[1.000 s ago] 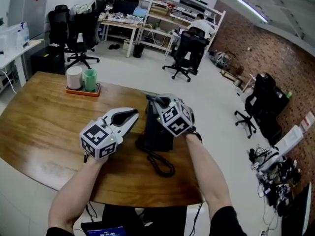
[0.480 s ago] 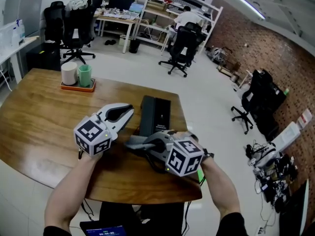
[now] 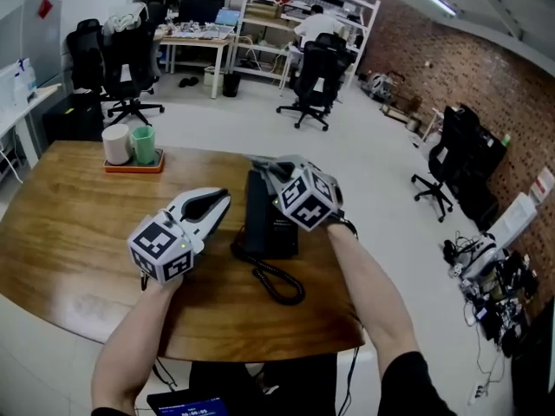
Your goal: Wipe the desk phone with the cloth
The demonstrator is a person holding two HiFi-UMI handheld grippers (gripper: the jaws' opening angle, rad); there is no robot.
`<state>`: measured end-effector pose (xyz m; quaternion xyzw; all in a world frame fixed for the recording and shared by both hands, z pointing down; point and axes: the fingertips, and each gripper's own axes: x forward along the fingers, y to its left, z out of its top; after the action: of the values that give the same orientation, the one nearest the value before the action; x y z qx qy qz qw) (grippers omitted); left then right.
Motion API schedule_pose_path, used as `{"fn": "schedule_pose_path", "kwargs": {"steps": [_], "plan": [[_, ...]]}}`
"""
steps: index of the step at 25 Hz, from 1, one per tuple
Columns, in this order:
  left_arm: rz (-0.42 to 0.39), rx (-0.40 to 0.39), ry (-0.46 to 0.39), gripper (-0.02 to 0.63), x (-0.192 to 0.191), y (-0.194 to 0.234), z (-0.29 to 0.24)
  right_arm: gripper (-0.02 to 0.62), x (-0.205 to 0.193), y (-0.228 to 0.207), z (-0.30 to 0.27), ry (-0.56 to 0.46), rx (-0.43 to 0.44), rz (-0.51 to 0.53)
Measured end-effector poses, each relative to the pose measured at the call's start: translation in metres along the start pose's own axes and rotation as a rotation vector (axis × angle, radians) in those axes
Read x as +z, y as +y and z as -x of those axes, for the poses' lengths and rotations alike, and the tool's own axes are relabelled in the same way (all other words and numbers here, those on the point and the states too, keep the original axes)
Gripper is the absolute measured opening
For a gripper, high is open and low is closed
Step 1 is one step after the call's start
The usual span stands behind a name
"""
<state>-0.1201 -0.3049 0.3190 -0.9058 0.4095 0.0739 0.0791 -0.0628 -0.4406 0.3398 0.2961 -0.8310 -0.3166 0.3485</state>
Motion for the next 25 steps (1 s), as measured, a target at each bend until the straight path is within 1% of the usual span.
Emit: {"fn": "schedule_pose_path", "kwargs": {"steps": [2, 4, 6, 9, 12, 13, 14, 15, 16, 17, 19, 20, 21, 22, 23, 25], "plan": [[-0.001, -0.002, 0.002, 0.015, 0.002, -0.002, -0.001, 0.025, -0.002, 0.011, 0.006, 0.01, 0.037, 0.045], [-0.005, -0.005, 0.002, 0.015, 0.003, -0.004, -0.002, 0.025, 0.0, 0.031, 0.021, 0.004, 0.099, 0.112], [-0.006, -0.006, 0.003, 0.015, 0.003, -0.004, -0.002, 0.025, 0.002, 0.062, 0.042, -0.015, 0.186, 0.175], [-0.007, -0.01, 0.005, 0.015, 0.002, -0.003, -0.001, 0.025, 0.002, 0.116, 0.078, -0.056, 0.329, 0.242], [-0.005, -0.008, 0.006, 0.015, 0.002, -0.002, 0.001, 0.025, -0.004, 0.167, 0.114, -0.065, 0.497, 0.353], [-0.004, -0.008, 0.006, 0.015, 0.002, -0.002, 0.001, 0.025, -0.008, 0.178, 0.124, -0.058, 0.549, 0.392], [-0.004, -0.008, 0.007, 0.015, 0.001, -0.002, 0.001, 0.025, -0.011, 0.182, 0.13, -0.054, 0.581, 0.414], [-0.004, -0.009, 0.007, 0.015, 0.001, -0.002, 0.0, 0.025, -0.012, 0.177, 0.131, -0.061, 0.581, 0.406], [-0.004, -0.01, 0.008, 0.015, 0.0, -0.003, 0.001, 0.025, -0.01, 0.161, 0.127, -0.08, 0.542, 0.362], [-0.004, -0.011, 0.009, 0.015, -0.001, -0.003, 0.001, 0.025, -0.005, 0.136, 0.118, -0.105, 0.466, 0.288], [-0.001, -0.012, 0.007, 0.015, -0.002, 0.0, 0.004, 0.025, 0.004, 0.07, 0.091, -0.132, 0.239, 0.119], [0.002, -0.011, 0.005, 0.015, -0.003, 0.001, 0.005, 0.025, 0.005, 0.039, 0.075, -0.129, 0.126, 0.055], [0.007, -0.01, 0.002, 0.015, -0.003, 0.003, 0.006, 0.025, 0.005, 0.014, 0.061, -0.119, 0.038, 0.009], [0.011, -0.008, -0.001, 0.015, -0.004, 0.004, 0.006, 0.025, 0.003, -0.004, 0.047, -0.104, -0.021, -0.022], [0.013, -0.007, -0.003, 0.015, -0.005, 0.003, 0.006, 0.025, -0.001, -0.014, 0.034, -0.083, -0.051, -0.039], [0.011, -0.006, -0.005, 0.015, -0.004, 0.0, 0.005, 0.025, -0.01, -0.017, 0.014, -0.031, -0.051, -0.027]]}}
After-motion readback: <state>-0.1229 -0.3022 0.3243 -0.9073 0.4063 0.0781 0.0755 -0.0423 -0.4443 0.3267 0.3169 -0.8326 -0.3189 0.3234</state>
